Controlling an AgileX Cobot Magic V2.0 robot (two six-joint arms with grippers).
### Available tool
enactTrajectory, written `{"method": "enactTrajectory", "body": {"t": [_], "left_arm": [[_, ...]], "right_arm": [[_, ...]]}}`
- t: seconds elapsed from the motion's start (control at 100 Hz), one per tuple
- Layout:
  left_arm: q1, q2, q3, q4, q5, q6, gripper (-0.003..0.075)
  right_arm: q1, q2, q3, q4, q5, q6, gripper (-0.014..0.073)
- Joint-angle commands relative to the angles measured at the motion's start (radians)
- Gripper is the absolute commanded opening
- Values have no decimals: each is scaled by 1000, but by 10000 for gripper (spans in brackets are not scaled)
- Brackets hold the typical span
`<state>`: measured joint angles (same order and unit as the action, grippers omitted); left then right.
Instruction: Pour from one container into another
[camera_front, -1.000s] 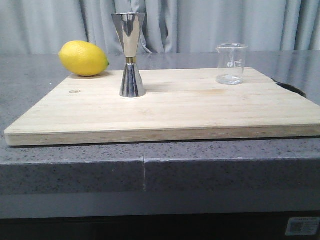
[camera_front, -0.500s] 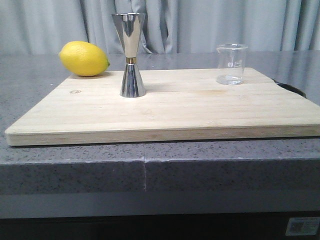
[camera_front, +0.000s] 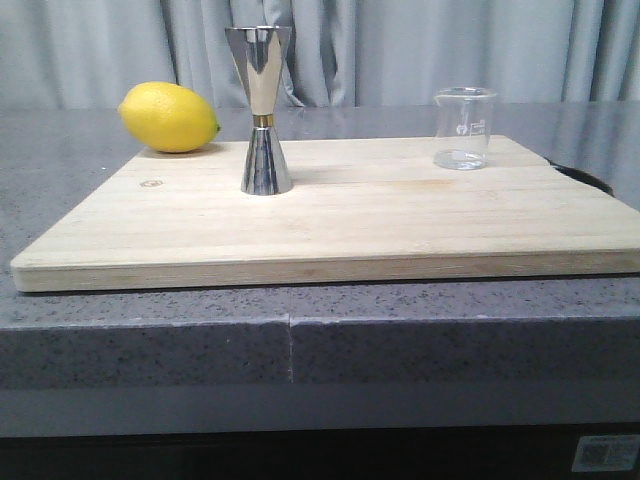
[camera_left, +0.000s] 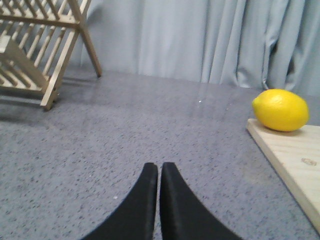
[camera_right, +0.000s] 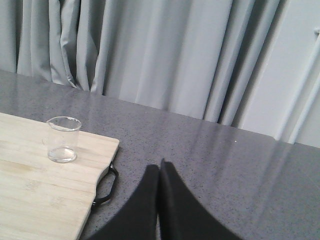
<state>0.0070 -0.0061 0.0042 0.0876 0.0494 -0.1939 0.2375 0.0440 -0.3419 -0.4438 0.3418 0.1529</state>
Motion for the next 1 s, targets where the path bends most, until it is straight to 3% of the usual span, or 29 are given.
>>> {"method": "enactTrajectory", "body": {"t": [0.0, 0.99], "left_arm": [[-19, -21, 29, 8, -108, -13, -19], [-21, -21, 29, 8, -99, -13, -19]], "right_arm": [[-1, 12, -26, -19, -73, -8, -64], [-1, 12, -26, -19, -73, -8, -64]]}}
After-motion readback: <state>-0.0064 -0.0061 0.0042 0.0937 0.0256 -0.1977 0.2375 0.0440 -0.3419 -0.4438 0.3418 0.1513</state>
